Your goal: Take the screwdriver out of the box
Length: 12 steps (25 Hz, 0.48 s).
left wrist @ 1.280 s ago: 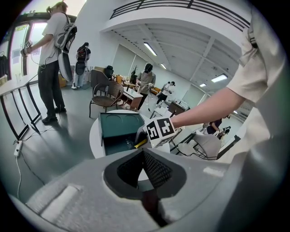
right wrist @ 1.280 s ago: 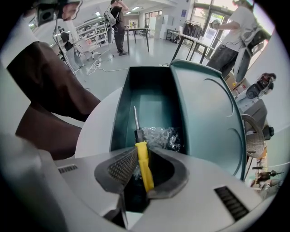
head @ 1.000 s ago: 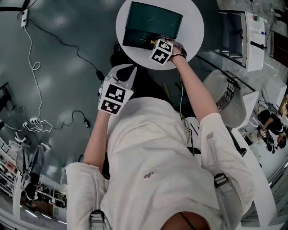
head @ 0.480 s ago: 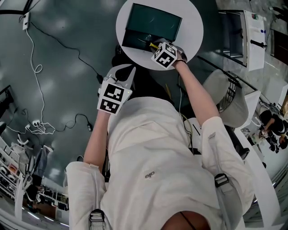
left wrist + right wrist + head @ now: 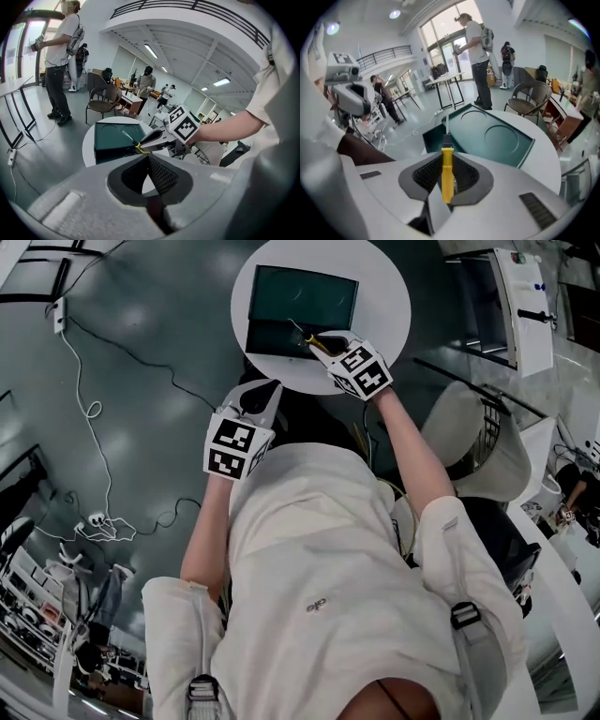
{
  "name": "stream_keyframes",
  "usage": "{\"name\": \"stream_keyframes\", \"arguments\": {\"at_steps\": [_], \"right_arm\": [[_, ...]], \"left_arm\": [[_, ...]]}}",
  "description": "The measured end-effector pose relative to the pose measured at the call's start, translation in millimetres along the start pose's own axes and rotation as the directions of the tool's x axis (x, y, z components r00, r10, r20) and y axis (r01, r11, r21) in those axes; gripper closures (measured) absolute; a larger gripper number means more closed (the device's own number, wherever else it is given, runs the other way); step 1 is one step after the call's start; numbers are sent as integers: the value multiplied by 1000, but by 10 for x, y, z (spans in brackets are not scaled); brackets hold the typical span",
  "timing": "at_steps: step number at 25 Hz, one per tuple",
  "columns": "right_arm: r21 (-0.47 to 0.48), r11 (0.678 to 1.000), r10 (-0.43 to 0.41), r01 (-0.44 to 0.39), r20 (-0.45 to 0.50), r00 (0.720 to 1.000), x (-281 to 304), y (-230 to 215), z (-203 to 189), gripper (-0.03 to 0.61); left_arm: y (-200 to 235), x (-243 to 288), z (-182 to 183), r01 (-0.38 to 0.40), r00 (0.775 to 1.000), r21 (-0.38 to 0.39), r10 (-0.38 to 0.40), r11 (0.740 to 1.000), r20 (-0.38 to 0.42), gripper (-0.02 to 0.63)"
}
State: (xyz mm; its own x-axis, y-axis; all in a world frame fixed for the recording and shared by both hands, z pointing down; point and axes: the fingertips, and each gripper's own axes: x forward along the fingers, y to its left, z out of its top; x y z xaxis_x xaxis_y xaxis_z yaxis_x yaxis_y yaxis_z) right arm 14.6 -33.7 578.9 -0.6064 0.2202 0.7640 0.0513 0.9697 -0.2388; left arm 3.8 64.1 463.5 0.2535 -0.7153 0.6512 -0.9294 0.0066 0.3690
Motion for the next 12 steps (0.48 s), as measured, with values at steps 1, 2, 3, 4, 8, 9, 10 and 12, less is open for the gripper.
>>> {"name": "stream_keyframes", "arguments": {"at_steps": [1, 2, 3, 4, 8, 9, 10, 12], "right_arm": [[53, 999, 5, -7, 48, 999, -95, -17, 54, 508], [110, 994, 11, -21, 96, 995, -193, -30, 103, 508], [167, 985, 18, -42, 143, 990, -291, -34, 144, 508], [223, 973, 24, -67, 190, 981, -389, -31, 183, 508], [387, 906, 13, -171, 378, 926, -801, -41, 345, 508], [416, 888, 3, -197, 423, 906, -911, -43, 377, 508], [441, 868, -6, -228, 469, 883, -1022, -39, 409, 508], [479, 823, -22, -304, 562, 827, -1228, -4, 490, 508]], "left_arm": [[-25, 23, 31, 9, 1000, -7, -9, 1000, 6, 604], [-53, 46, 61, 18, 1000, -15, -18, 1000, 12, 604], [-84, 64, 91, 26, 1000, -21, -26, 999, 18, 604], [-116, 76, 121, 32, 999, -21, -32, 999, 24, 604], [-240, 109, 290, 58, 997, -4, -58, 998, 58, 604], [-277, 115, 337, 68, 995, -5, -67, 998, 74, 604], [-313, 114, 382, 77, 993, -9, -76, 997, 93, 604], [-361, 85, 461, 90, 987, -17, -87, 996, 135, 604]]}}
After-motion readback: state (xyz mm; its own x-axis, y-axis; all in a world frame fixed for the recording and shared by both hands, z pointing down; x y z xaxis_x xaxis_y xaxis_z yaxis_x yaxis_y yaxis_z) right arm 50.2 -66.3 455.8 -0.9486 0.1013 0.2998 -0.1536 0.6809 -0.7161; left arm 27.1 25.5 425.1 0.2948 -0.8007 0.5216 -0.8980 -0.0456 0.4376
